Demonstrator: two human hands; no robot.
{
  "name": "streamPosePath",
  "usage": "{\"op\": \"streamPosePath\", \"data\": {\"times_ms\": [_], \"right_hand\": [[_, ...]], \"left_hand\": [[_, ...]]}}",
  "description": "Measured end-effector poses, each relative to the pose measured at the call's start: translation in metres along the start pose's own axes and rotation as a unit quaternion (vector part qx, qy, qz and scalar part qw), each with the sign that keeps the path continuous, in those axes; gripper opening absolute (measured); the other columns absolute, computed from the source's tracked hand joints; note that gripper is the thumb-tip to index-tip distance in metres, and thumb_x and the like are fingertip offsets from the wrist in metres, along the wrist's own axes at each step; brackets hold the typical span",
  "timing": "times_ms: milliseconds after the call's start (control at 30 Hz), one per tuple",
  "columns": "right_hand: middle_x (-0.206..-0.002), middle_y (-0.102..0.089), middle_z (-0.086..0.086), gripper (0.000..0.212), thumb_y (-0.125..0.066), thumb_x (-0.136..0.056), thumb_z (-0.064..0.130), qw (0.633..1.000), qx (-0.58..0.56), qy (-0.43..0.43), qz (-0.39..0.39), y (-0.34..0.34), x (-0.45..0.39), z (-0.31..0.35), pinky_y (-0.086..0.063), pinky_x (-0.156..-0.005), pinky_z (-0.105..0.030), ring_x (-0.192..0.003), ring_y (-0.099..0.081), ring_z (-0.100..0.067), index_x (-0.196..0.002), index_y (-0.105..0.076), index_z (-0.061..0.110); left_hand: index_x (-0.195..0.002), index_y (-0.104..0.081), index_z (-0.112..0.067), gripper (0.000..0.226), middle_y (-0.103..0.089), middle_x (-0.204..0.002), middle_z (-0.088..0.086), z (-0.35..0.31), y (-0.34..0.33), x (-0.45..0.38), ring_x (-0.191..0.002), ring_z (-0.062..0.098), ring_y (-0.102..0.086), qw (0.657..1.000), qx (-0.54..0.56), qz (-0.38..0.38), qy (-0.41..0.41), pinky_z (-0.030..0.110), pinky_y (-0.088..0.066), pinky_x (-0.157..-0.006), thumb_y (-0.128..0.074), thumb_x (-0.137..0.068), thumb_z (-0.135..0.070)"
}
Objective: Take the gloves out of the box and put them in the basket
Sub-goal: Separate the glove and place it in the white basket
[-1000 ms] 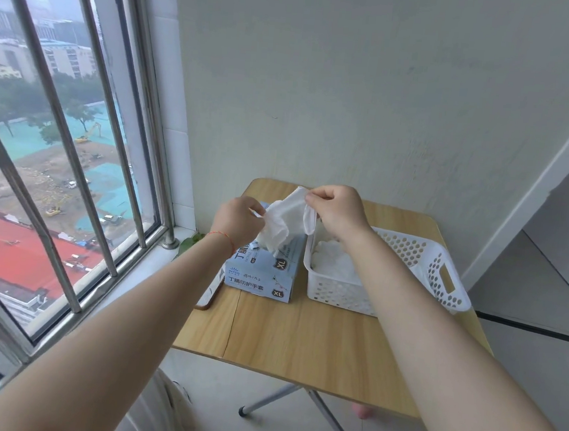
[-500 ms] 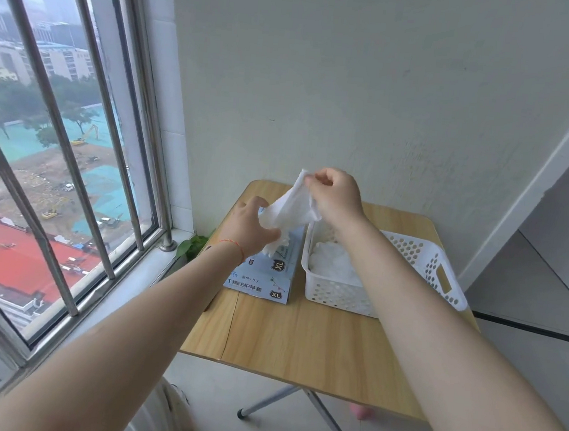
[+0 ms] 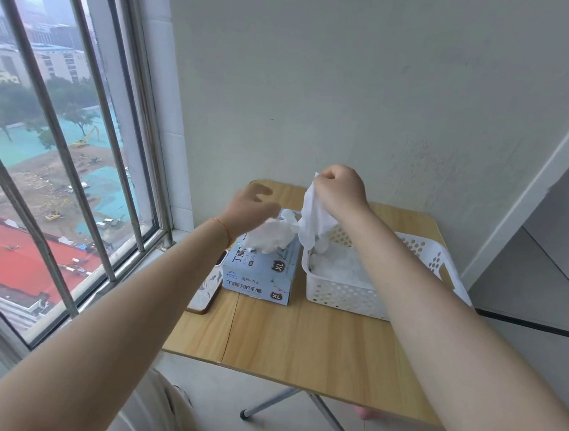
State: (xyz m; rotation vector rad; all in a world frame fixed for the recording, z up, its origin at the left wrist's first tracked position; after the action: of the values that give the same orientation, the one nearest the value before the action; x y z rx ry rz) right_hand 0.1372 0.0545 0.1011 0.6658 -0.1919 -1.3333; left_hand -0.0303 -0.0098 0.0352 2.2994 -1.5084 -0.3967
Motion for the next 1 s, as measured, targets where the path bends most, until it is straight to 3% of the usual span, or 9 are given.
{"op": "streamPosePath", "data": {"times_ms": [100,233,333,467,633,700,767,900,1000], "right_hand": [[-0.069,-0.041,0.001,0.01,-0.045,-0.082,0.013,1.0,-0.017,0.02,0.006,-0.002,0.007,0.014,-0.031,-0.059,-0.027,-0.065,-0.036,-0.016,-0.072,-0.043,0.015],[-0.065,-0.038,0.002,0.021,-0.045,-0.087,0.017,0.996,-0.067,0.046,-0.027,0.008,0.012,0.036,-0.028,-0.055,-0.028,-0.059,-0.033,-0.014,-0.068,-0.037,0.017],[-0.06,-0.026,0.005,0.031,-0.044,-0.087,0.016,0.991,-0.094,0.057,-0.077,0.026,0.013,0.041,-0.02,-0.047,-0.026,-0.055,-0.022,-0.013,-0.064,-0.024,0.02],[-0.057,-0.02,0.007,0.034,-0.045,-0.085,0.015,0.989,-0.105,0.035,-0.098,0.037,0.013,0.028,-0.014,-0.041,-0.022,-0.052,-0.017,-0.011,-0.063,-0.02,0.022],[-0.06,-0.021,0.004,0.031,-0.044,-0.084,0.015,0.988,-0.121,-0.026,-0.094,0.031,0.012,0.001,-0.015,-0.052,-0.03,-0.057,-0.019,-0.015,-0.064,-0.021,0.021],[-0.062,-0.024,0.002,0.028,-0.045,-0.083,0.016,0.99,-0.109,-0.046,-0.08,0.028,0.011,-0.008,-0.017,-0.053,-0.031,-0.058,-0.021,-0.017,-0.065,-0.023,0.02],[-0.063,-0.027,-0.001,0.024,-0.045,-0.083,0.017,0.993,-0.084,-0.07,-0.048,0.022,0.01,-0.019,-0.019,-0.054,-0.03,-0.059,-0.025,-0.018,-0.066,-0.027,0.019],[-0.064,-0.041,-0.005,0.015,-0.046,-0.082,0.016,0.992,-0.021,-0.126,0.02,0.011,0.015,-0.051,-0.028,-0.055,-0.027,-0.06,-0.037,-0.02,-0.069,-0.04,0.014],[-0.061,-0.037,-0.001,0.023,-0.045,-0.089,0.015,0.988,-0.001,-0.15,0.031,0.015,0.017,-0.079,-0.025,-0.05,-0.026,-0.055,-0.035,-0.018,-0.067,-0.036,0.015]], "left_hand": [[-0.12,-0.059,-0.025,0.04,-0.062,-0.104,-0.001,-0.026,-0.007,0.007,-0.091,0.014,-0.061,0.996,0.064,0.018,-0.066,0.023,-0.048,-0.074,-0.073,-0.082,-0.024],[-0.098,-0.062,-0.033,0.027,-0.069,-0.095,-0.006,-0.041,-0.02,0.011,-0.083,0.013,-0.067,0.992,0.068,0.024,-0.101,0.027,-0.055,-0.073,-0.076,-0.077,-0.024],[-0.081,-0.064,-0.017,0.01,-0.062,-0.075,-0.004,-0.039,-0.011,0.011,-0.064,0.015,-0.055,0.993,0.078,-0.018,-0.085,0.025,-0.047,-0.057,-0.06,-0.073,-0.013],[-0.063,-0.056,-0.005,0.017,-0.05,-0.053,0.001,-0.031,-0.001,0.015,-0.054,0.02,-0.045,0.982,0.186,-0.026,-0.013,0.028,-0.048,-0.061,-0.049,-0.078,-0.002],[-0.073,-0.06,-0.01,0.015,-0.051,-0.063,0.003,-0.017,0.001,0.021,-0.051,0.02,-0.047,0.944,0.31,0.037,0.102,0.024,-0.037,-0.051,-0.06,-0.081,-0.023],[-0.077,-0.061,-0.01,0.019,-0.049,-0.065,0.004,-0.016,0.004,0.018,-0.052,0.022,-0.046,0.95,0.291,0.045,0.108,0.027,-0.036,-0.055,-0.065,-0.076,-0.029],[-0.079,-0.061,-0.007,0.012,-0.057,-0.07,0.006,-0.022,-0.001,0.015,-0.057,0.02,-0.056,0.959,0.262,0.074,0.083,0.028,-0.047,-0.06,-0.059,-0.088,-0.015],[-0.088,-0.059,-0.011,0.009,-0.062,-0.095,0.009,-0.006,-0.022,0.009,-0.078,0.019,-0.061,0.98,0.138,0.101,0.104,0.036,-0.053,-0.084,-0.054,-0.096,-0.009],[-0.092,-0.065,-0.018,0.01,-0.06,-0.096,0.006,-0.001,-0.046,0.005,-0.083,0.022,-0.057,0.982,0.081,0.127,0.111,0.034,-0.049,-0.075,-0.056,-0.094,-0.014]]}}
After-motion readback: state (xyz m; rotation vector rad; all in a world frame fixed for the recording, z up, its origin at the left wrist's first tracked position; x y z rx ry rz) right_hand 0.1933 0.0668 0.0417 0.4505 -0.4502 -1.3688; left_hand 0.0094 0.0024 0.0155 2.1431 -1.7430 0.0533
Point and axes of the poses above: each hand's wrist, its own x-axis away from the middle knuckle, its own y-axis out of the back of the hand, z = x × y, the point moved 8 cm from there along -x, towards the middle knuckle
